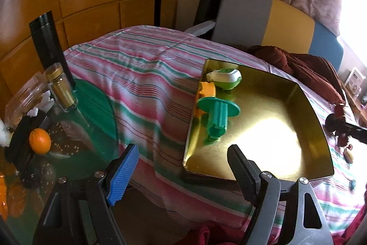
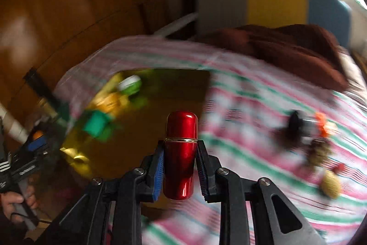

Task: Organize rigid objects
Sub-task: 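Carry the red lipstick tube over the gold tray and open the right tool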

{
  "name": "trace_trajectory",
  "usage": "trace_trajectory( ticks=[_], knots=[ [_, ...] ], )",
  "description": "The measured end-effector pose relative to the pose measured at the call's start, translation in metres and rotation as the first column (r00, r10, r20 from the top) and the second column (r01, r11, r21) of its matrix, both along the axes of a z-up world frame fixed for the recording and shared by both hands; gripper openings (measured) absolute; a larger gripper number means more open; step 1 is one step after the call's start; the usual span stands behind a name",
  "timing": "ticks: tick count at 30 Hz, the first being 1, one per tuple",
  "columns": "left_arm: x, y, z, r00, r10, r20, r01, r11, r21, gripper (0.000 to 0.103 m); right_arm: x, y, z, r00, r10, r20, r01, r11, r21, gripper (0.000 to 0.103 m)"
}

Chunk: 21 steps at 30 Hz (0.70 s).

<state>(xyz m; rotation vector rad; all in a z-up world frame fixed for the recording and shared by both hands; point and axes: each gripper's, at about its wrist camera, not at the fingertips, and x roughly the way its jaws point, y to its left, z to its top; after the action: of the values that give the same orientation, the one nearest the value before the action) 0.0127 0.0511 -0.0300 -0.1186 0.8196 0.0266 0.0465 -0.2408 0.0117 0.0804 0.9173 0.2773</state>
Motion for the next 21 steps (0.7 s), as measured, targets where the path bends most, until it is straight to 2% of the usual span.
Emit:
trace_trajectory(
  ticks=[5, 13, 17, 21],
  knots=[
    [0.000, 0.009, -0.003, 1.000, 0.027, -0.005, -0.027, 1.000, -0.006, 0.080, 0.022, 0.068, -0.033, 0.990, 0.116, -0.084, -0.111, 0.992, 0.062, 0.025],
    [-0.001, 0.018, -0.009, 0.999, 0.048, -0.014, -0.048, 0.999, -0.003, 0.081, 0.031, 0.143, -0.084, 0.959, 0.224, -0.176, -0.214, 0.974, 0.071, 0.025],
    [0.000, 0.022, -0.009, 0.998, 0.061, -0.008, -0.061, 0.998, -0.003, 0.081, 0.029, 0.156, -0.088, 0.940, 0.277, -0.200, -0.256, 0.958, 0.128, 0.027],
    [-0.001, 0.024, -0.008, 0.998, 0.065, -0.004, -0.065, 0.998, -0.001, 0.081, 0.026, 0.154, -0.084, 0.935, 0.289, -0.204, -0.256, 0.951, 0.173, 0.039]
  ],
)
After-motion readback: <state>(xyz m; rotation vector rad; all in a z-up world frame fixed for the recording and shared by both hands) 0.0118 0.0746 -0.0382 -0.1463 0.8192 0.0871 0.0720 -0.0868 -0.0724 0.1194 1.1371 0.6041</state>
